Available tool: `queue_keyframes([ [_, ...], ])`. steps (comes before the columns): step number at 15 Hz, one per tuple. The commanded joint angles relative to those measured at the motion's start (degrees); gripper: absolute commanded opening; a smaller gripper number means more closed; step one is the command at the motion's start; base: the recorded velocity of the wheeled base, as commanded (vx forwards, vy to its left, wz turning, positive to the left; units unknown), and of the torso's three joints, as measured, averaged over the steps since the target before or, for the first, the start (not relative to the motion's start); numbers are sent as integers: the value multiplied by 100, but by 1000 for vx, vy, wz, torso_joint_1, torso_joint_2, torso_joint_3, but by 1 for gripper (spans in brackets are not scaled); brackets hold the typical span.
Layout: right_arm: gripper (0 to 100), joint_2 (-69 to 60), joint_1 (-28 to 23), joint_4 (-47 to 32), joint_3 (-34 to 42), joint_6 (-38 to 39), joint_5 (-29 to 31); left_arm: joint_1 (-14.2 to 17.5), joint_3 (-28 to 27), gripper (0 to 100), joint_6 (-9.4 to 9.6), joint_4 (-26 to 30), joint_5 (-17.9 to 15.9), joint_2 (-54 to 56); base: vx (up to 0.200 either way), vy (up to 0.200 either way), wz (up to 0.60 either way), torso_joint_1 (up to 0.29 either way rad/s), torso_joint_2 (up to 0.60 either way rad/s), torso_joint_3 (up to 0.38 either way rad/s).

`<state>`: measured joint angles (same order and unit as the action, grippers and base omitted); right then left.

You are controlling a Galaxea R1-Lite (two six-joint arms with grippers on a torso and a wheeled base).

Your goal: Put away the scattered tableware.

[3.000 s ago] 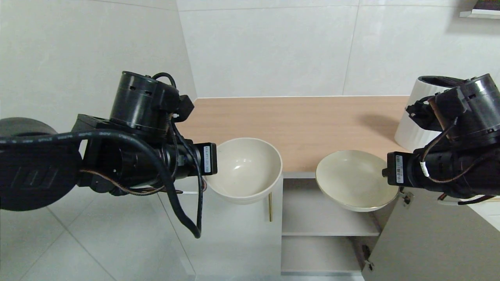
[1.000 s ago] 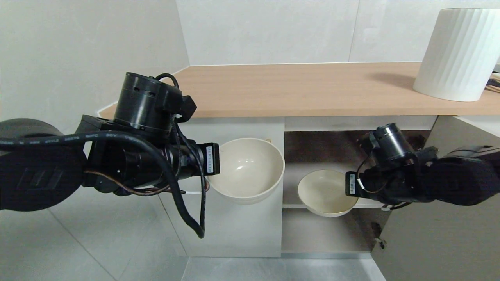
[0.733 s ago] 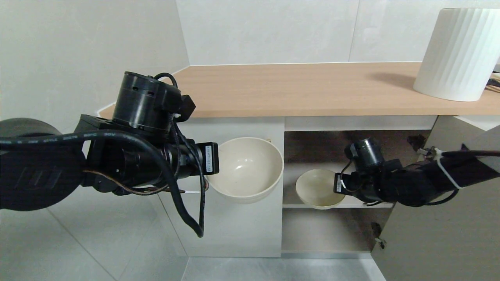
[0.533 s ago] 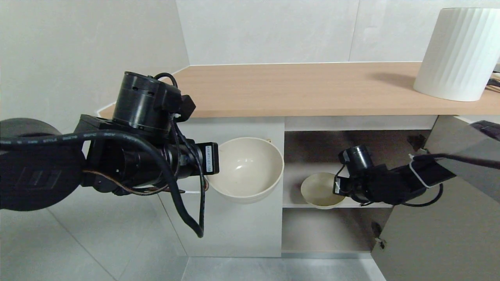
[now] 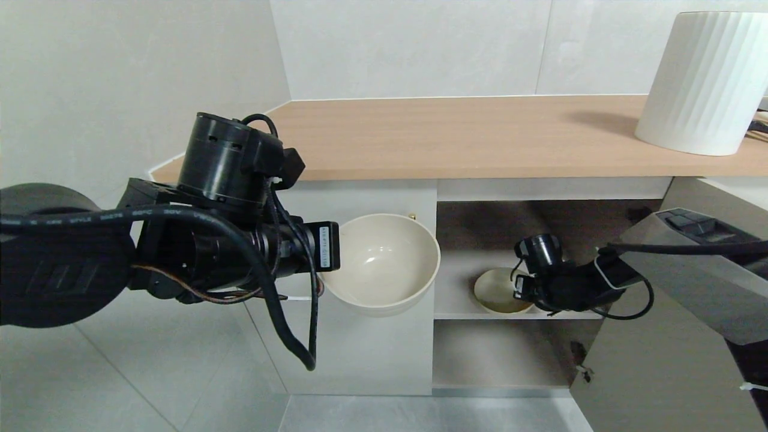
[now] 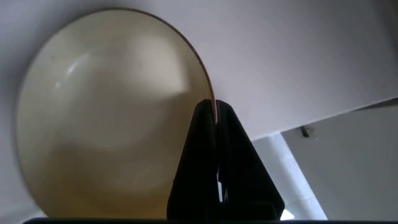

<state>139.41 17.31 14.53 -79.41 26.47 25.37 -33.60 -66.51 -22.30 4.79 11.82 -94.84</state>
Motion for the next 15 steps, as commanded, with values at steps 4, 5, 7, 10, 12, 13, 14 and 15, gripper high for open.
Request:
queue_keyframes([
  [4, 0, 332, -52, -12, -312, -10, 144, -24, -2, 0, -3, -4, 4, -8, 0, 0, 0, 0, 0, 0],
  [5, 0, 367, -52, -12, -374, -1, 144, -24, -2, 0, -3, -4, 4, -8, 0, 0, 0, 0, 0, 0],
  [7, 0, 429, -88, 6, -532, 17, 188, -33, -2, 0, -3, -4, 4, -8, 0, 0, 0, 0, 0, 0],
  [10, 0, 482, -96, 6, -620, 25, 302, -42, -2, 0, -3, -4, 4, -17, 0, 0, 0, 0, 0, 0],
  [12, 0, 482, -96, 6, -620, 25, 302, -42, -2, 0, -3, -4, 4, -34, 0, 0, 0, 0, 0, 0],
  [13, 0, 482, -96, 15, -628, 25, 302, -42, -2, 0, -3, -4, 4, -34, 0, 0, 0, 0, 0, 0],
  [14, 100, 482, -96, 15, -637, 34, 302, -42, -2, 0, -3, -4, 4, -34, 0, 0, 0, 0, 0, 0],
  [15, 100, 482, -96, 15, -681, 52, 302, -42, -2, 0, 6, -4, 4, -34, 0, 0, 0, 0, 0, 0],
])
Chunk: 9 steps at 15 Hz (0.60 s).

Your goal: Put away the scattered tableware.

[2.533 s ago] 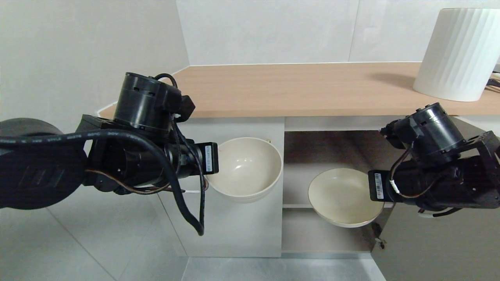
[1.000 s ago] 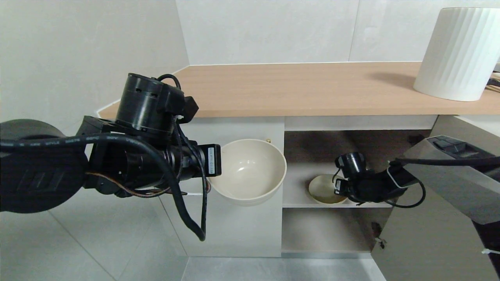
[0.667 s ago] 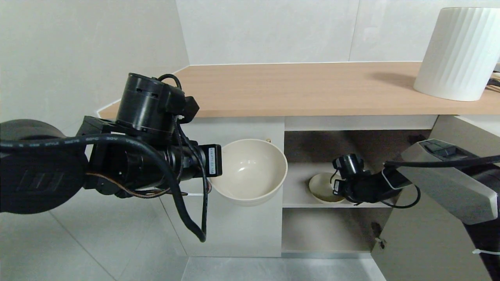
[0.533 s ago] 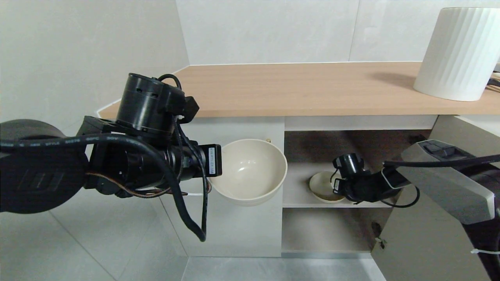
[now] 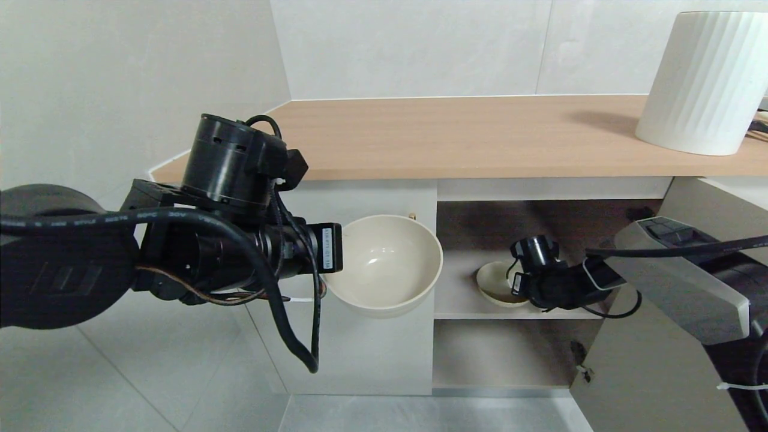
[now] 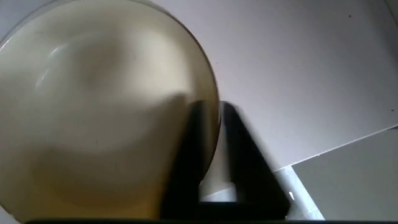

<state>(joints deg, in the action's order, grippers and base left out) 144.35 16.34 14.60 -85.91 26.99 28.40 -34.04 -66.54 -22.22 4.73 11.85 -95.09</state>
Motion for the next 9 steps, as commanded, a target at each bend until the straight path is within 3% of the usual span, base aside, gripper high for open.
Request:
queue_keyframes([
  [1, 100, -38, 1, 7, -31, 43, -2, -7, 0, 0, -1, 2, 2, -1, 0, 0, 0, 0, 0, 0],
  [3, 100, -197, 1, -10, 21, 131, -10, -42, -8, 0, 8, 2, 2, -1, 0, 0, 0, 0, 0, 0],
  [5, 100, -891, 72, -37, 601, 184, -292, -191, -8, 0, 25, -42, -7, -115, 0, 0, 0, 0, 0, 0],
  [7, 100, -1752, 230, -45, 1340, 175, -1012, -393, -8, 0, 69, -104, 2, -344, 0, 0, 0, 0, 0, 0],
  [9, 100, -2930, 353, -133, 2175, 96, -2128, -631, 18, 0, 333, -104, 63, -616, 0, 0, 0, 0, 0, 0],
])
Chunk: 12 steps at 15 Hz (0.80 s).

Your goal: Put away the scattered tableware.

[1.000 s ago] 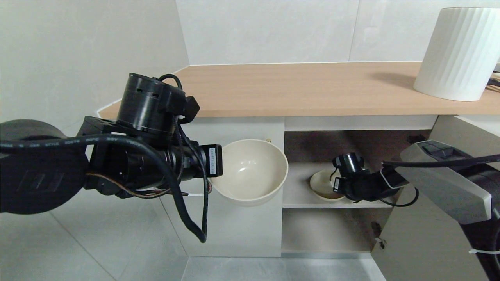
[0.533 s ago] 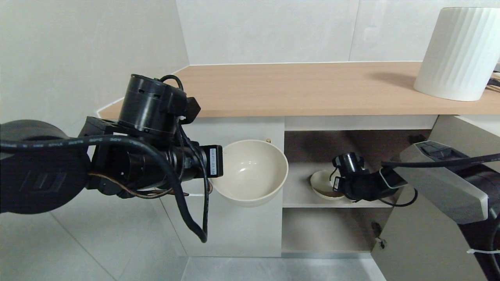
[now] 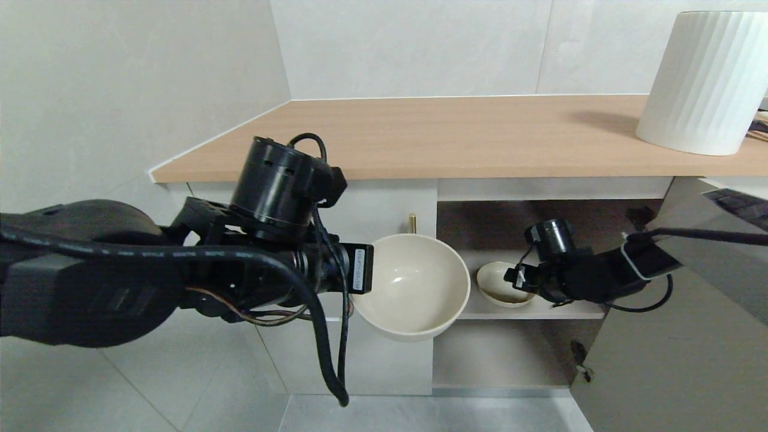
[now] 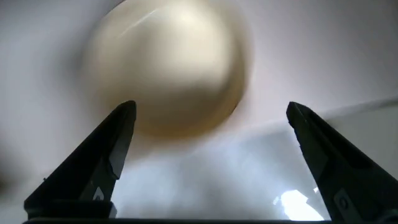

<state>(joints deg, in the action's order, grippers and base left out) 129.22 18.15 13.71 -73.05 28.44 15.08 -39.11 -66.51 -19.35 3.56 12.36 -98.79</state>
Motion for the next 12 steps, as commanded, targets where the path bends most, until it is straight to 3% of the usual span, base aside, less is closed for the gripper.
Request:
queue_keyframes([
  [1, 100, -2226, 233, -422, 1187, -128, -1306, -264, 7, 0, 63, 4, 82, -457, 0, 0, 0, 0, 0, 0],
  [5, 100, -3711, 593, -1723, 1223, -313, -2343, -589, -11, 0, 63, -136, 381, -975, 0, 0, 0, 0, 0, 0],
  [9, 100, -3650, 1191, -2119, 1310, -497, -2413, -818, -37, 0, 63, -461, 513, -1221, 0, 0, 0, 0, 0, 0],
  [12, 100, -3351, 1279, -2119, 1337, -497, -2387, -923, -37, 0, 63, -461, 671, -1239, 0, 0, 0, 0, 0, 0],
])
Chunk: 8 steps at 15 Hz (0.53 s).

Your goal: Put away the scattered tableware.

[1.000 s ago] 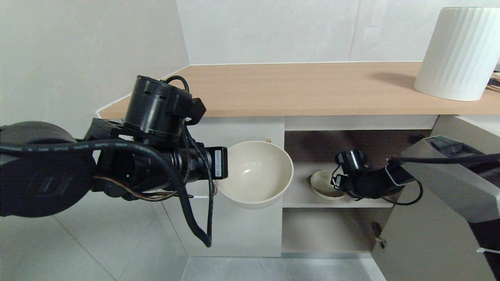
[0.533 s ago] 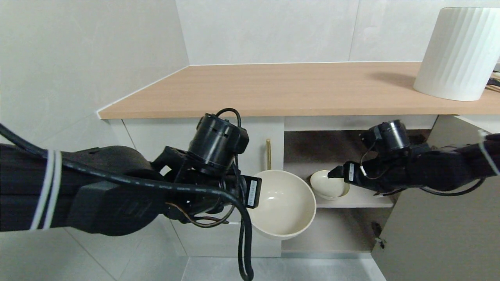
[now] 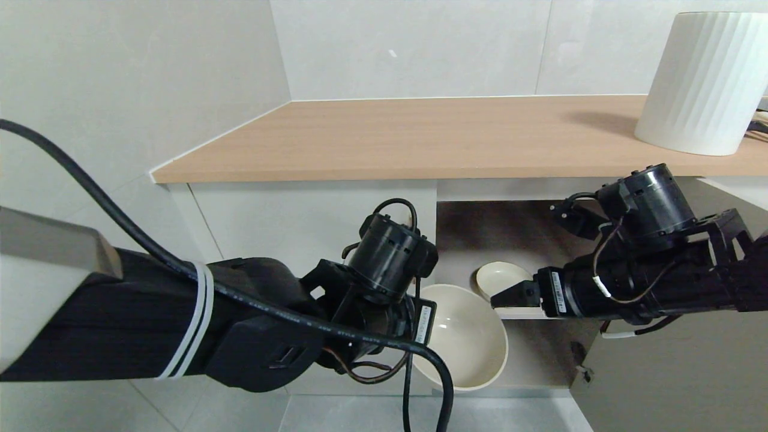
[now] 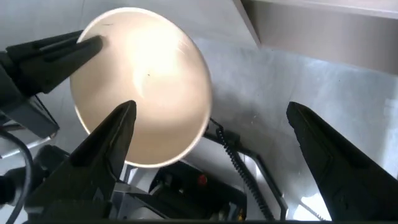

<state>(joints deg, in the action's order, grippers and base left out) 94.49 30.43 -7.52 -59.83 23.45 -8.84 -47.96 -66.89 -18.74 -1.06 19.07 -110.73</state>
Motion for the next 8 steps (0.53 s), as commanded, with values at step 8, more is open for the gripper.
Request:
queue_keyframes([
  [8, 100, 799, 139, 31, 7, 19, 22, -91, 1, 0, -16, -52, 203, -2, 0, 0, 0, 0, 0, 0],
])
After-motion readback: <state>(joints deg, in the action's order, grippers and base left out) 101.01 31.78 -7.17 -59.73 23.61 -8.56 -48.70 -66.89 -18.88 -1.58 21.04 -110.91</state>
